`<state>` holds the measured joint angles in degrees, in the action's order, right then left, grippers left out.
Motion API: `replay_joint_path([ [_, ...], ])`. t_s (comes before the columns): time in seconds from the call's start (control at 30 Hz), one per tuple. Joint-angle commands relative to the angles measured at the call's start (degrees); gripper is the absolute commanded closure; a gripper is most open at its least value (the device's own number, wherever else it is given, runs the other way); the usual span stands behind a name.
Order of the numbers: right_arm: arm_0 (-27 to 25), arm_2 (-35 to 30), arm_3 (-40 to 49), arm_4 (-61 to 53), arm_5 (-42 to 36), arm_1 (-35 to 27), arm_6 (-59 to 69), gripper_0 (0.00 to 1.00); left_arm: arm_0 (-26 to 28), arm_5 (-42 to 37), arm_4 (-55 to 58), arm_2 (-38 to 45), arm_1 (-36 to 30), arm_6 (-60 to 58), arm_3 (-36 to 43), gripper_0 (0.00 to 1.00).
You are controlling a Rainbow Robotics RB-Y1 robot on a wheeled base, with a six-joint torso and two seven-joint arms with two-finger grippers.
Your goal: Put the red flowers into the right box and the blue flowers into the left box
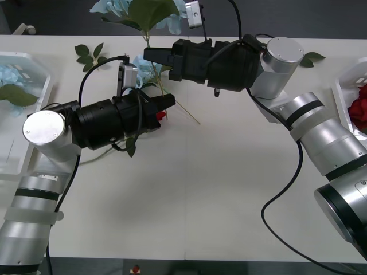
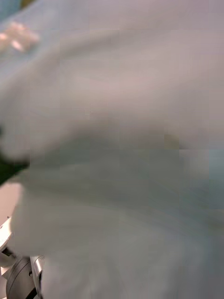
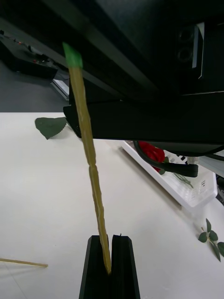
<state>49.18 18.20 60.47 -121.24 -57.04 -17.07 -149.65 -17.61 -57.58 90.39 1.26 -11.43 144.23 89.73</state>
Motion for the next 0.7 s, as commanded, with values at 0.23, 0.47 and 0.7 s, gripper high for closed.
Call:
replay_joint_path([
  [0.23, 1.8, 0.0, 1.8, -0.9, -0.1, 0.5, -1.0, 1.00, 0.2, -0.4, 5.1, 0.0, -4.6, 0.3, 1.3, 1.00],
  [0.47, 1.8, 0.3, 1.8, 0.8, 0.5, 0.2, -0.8, 0.43, 1.6, -3.3, 10.4, 0.5, -10.6, -1.2, 1.3, 1.00],
  [0.7, 1.8, 0.3, 1.8, 1.5, 0.4, -0.3, -1.6, 0.30, 3.3, -6.5, 12.4, 5.1, -14.0, -2.8, 1.3, 1.00],
])
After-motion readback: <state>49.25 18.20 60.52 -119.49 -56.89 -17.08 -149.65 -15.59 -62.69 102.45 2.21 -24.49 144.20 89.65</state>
